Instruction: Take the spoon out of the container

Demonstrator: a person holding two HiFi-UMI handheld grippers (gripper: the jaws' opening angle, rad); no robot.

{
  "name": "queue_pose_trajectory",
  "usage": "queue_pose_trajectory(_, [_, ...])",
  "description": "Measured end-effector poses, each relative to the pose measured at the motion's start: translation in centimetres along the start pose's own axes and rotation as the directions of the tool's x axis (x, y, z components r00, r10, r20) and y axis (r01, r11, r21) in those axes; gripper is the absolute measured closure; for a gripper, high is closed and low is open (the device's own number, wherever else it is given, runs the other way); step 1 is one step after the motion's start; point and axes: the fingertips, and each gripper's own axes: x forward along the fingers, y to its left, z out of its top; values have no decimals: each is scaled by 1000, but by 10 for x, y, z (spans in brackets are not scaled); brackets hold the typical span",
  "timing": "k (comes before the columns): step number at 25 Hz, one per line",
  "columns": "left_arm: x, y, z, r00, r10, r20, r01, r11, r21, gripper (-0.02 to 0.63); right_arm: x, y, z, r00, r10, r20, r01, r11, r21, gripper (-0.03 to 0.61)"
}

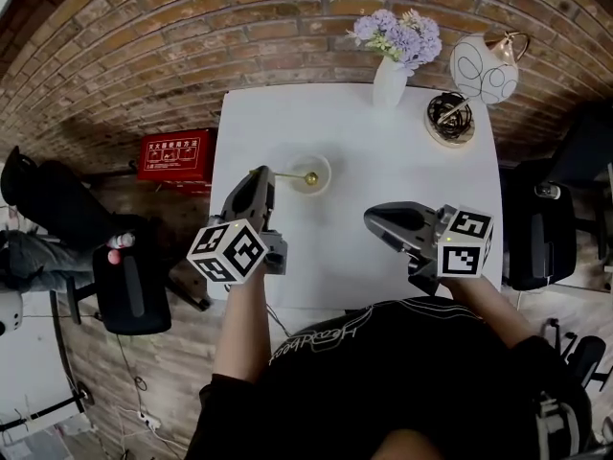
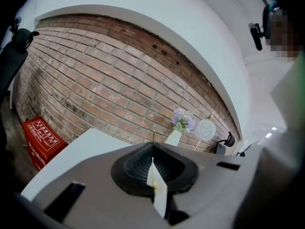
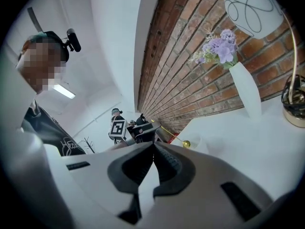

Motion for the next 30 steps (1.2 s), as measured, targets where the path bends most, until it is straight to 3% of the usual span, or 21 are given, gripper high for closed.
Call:
queue_pose_trajectory(10, [-67,-55,25,998,-52,35,51,997,50,606,0,50,-2,999,46,14,-45,996,-79,581])
queue_pose_trajectory(30, [-156,-142,-33,990,-125,-64,130,988,86,606,-41,111,-14,996,18,85,0,977,-211,581])
